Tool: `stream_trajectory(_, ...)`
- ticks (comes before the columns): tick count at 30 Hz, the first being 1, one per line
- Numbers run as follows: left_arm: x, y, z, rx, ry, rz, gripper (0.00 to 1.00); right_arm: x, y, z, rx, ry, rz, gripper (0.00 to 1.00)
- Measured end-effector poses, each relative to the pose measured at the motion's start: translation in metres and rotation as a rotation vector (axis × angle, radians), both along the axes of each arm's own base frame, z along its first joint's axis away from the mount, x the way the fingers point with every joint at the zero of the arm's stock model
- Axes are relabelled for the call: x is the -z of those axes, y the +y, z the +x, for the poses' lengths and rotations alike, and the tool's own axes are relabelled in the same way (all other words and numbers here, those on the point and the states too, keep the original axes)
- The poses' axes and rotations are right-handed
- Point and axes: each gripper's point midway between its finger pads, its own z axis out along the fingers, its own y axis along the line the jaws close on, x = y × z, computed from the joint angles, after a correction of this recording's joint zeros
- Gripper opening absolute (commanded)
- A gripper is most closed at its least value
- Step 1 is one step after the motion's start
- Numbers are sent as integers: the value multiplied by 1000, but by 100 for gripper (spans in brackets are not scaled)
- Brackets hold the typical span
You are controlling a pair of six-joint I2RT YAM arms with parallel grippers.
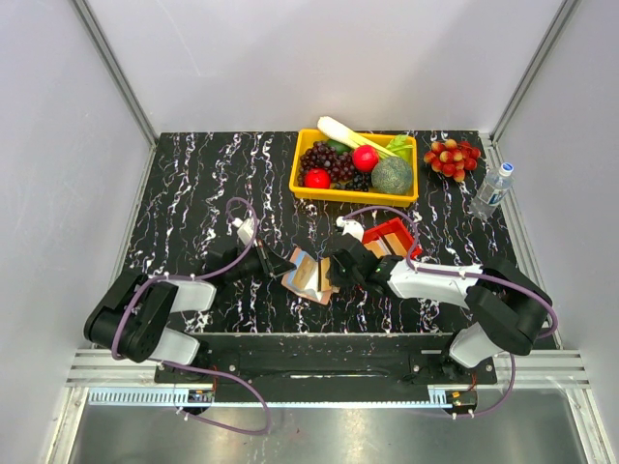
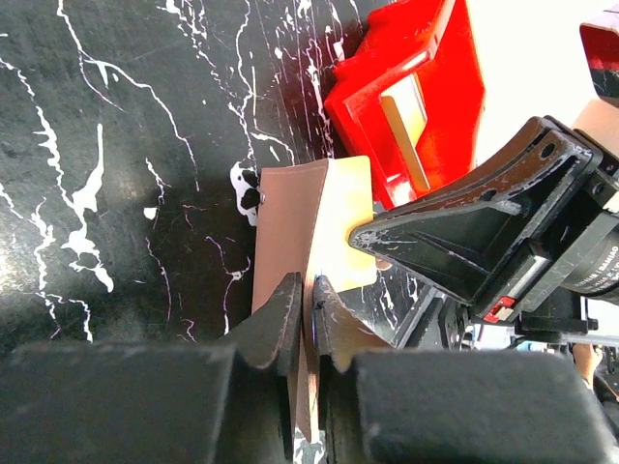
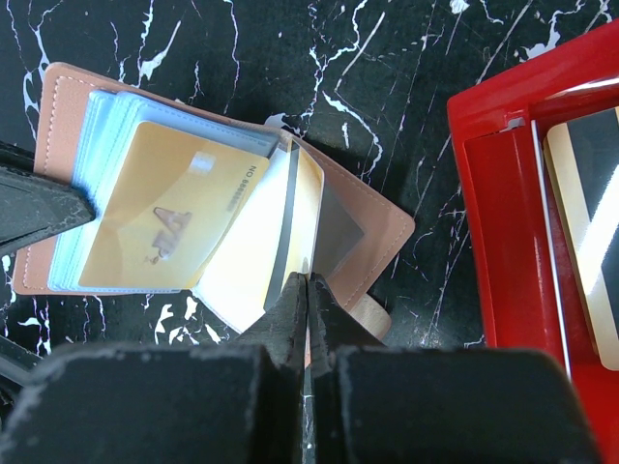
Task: Put the credit cards into the card holder
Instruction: Insert the credit card into the card holder.
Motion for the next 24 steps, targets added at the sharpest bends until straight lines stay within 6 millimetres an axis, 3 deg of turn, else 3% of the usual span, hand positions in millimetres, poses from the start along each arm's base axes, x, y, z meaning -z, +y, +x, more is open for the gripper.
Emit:
stream_trajectory(7,-4,-5,-5,47,-11,-26,6,0,0,0,-2,-1,-2,0)
stream_trajectory(11,-7,-7,-6,79,-18,-28,0,0,0,0,-5,-2,-4,0)
stream_trajectory(21,1,-6,-2,82,-3,38,0,0,-3,-2,-4,6,-15,0)
stream_trajectory(24,8,0,3,39,17,87,0,-8,-9,-3,6,-3,-23,0)
